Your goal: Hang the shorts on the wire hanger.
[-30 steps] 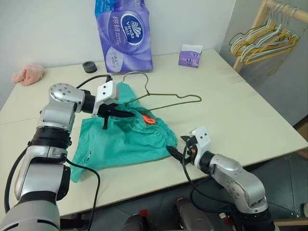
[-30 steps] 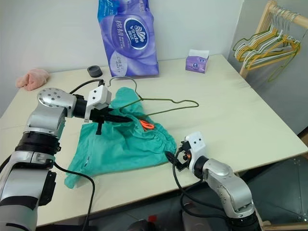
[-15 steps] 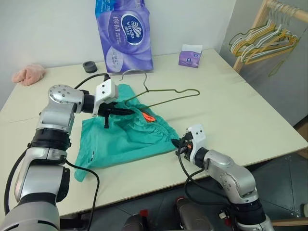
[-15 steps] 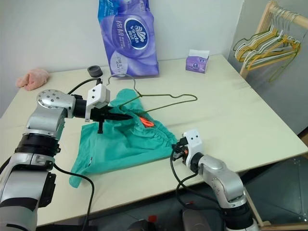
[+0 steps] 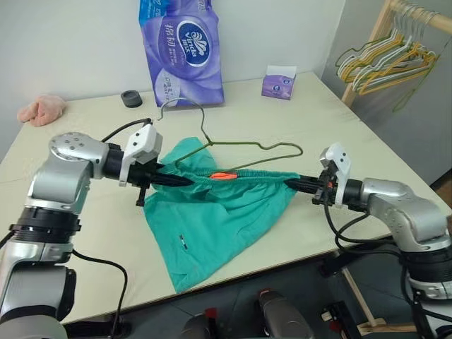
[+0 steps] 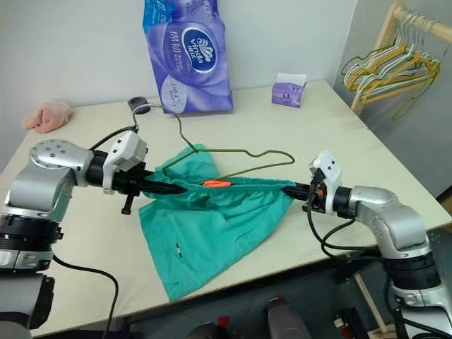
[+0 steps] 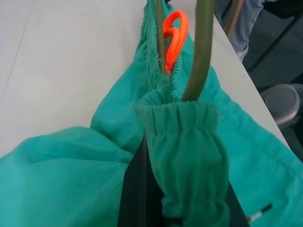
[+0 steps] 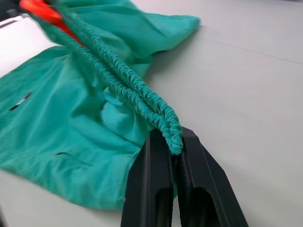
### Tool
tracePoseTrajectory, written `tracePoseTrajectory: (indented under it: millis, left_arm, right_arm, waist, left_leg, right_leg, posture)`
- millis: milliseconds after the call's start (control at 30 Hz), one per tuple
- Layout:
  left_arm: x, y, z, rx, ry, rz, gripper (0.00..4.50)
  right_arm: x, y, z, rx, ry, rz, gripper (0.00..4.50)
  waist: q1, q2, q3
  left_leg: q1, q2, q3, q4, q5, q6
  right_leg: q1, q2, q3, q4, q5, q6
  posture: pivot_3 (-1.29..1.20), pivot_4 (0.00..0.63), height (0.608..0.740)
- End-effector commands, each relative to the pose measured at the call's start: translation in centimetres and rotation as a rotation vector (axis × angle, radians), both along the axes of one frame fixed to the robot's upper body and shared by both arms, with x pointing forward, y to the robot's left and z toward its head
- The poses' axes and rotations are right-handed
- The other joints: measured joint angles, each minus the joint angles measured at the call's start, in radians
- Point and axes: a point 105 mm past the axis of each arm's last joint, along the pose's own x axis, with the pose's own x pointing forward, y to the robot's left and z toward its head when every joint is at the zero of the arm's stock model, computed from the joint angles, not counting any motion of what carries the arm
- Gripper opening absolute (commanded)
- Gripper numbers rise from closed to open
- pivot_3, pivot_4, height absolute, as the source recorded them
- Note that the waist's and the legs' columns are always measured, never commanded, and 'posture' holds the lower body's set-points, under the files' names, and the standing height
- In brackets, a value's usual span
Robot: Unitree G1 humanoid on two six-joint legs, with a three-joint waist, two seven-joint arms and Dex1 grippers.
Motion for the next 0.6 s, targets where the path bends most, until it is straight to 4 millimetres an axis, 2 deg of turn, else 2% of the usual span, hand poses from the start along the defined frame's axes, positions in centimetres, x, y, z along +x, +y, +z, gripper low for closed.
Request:
tracePoseTrajectory:
  millis: [33,233,600]
  left_arm:
    - [0.1,3.1,0.8,0.098,-0.034,0.078,0.00]
    - [-0.4,3.8,0.5,0.157,-0.005,0.058,0.00]
    - [0.1,6.2,-0.5,0.329,-0.016,0.089,0.00]
  right_arm:
    - [0.6,-3.1,0.6,-0.038,-0.007,-0.100,0.02]
    - [0.4,-2.9,0.8,-0.036,-0.010,-0.098,0.02]
    - [-0.6,-3.1,1.3,-0.053,-0.016,-0.075,0.02]
  waist:
    - [0.002,0.000,0.000]
    - [0.006,0.000,0.000]
    - [0.025,0.000,0.000]
  left_leg:
    - [0.000,0.000,0.000,0.000,0.000,0.000]
    - [0.000,0.000,0.001,0.000,0.000,0.000]
    - [0.000,0.000,0.002,0.001,0.000,0.000]
  right_leg:
    - [0.000,0.000,0.000,0.000,0.000,0.000]
    - [0.000,0.000,0.001,0.000,0.000,0.000]
    - [0.000,0.000,0.001,0.000,0.000,0.000]
  posture:
    - [-0.22,0.089,0.740]
    - [-0.23,0.089,0.740]
    - [-0.23,0.095,0.740]
